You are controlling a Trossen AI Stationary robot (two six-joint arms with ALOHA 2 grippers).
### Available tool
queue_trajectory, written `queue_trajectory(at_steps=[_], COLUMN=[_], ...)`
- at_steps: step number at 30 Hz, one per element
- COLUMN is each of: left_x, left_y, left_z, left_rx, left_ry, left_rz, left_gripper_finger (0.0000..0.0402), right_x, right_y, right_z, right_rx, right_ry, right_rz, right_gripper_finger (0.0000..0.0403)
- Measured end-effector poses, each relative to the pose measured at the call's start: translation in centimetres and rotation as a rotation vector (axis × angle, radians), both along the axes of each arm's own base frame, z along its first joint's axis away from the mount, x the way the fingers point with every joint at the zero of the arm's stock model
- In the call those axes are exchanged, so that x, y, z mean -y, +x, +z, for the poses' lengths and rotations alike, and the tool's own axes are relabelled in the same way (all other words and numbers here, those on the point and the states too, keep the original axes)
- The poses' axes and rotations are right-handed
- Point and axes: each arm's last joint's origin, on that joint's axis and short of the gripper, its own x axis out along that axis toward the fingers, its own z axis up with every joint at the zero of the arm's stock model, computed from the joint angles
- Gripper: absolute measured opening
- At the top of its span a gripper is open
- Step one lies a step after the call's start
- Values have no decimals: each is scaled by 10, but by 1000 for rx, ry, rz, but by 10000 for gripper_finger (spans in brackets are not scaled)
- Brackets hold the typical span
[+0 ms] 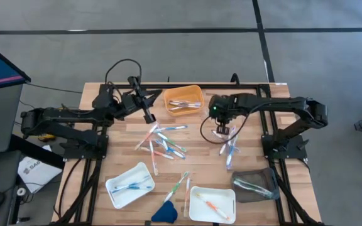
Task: Pick & Place Toothbrushes
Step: Put the orange toothbrush into the right white bin
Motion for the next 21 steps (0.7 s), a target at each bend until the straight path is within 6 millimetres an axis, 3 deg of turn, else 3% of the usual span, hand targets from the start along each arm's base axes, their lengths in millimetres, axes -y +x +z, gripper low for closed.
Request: queue_trajectory(at_steps=[7, 21], left_x=[9, 27], left_y=[2, 4], left_z=[0, 0], left_rx=[10, 6], left_ry=[-33, -35], left_rz=[-71, -149], left_gripper_finger=[1, 1], right_x=[-40, -93], right_y=[8, 15], right_z=[2, 42], right_rx=[-5, 68], right_ry=[9, 58], right_rz=[123, 140], right_gripper_finger=[6, 6])
